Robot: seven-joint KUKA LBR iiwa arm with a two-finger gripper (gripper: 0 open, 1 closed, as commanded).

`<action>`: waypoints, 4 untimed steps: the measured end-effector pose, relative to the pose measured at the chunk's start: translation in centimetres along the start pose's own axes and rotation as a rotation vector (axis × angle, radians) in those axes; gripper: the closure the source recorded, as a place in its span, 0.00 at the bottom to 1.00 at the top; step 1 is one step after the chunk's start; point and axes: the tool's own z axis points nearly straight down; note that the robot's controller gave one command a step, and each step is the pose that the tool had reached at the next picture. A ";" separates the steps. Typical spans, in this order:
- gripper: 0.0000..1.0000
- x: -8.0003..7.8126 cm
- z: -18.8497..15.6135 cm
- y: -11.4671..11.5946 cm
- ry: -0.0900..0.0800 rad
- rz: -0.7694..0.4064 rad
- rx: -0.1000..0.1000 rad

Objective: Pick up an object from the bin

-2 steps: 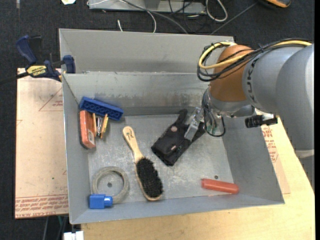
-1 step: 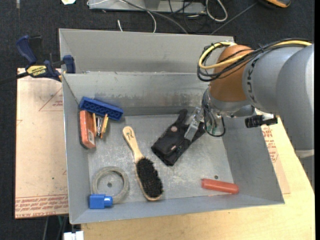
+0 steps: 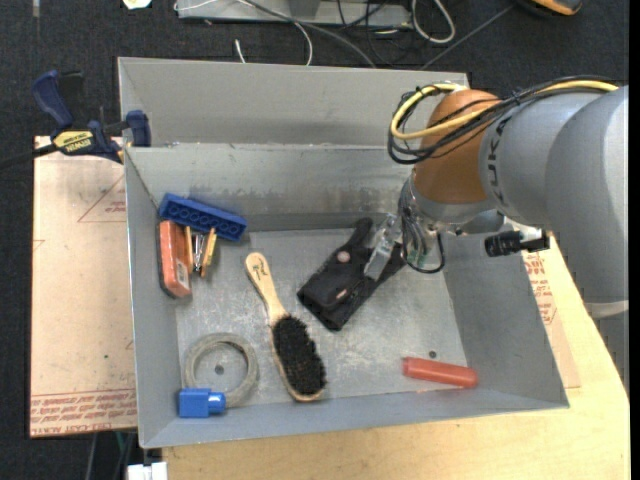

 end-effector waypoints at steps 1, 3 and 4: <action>1.00 -0.3 -0.4 1.3 -0.001 0.011 -0.001; 1.00 -0.3 -0.4 1.3 -0.001 0.011 0.000; 1.00 -0.3 -0.4 1.3 -0.001 0.011 0.000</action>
Offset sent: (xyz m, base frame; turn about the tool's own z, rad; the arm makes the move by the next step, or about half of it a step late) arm 0.0000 0.0000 0.0000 0.0000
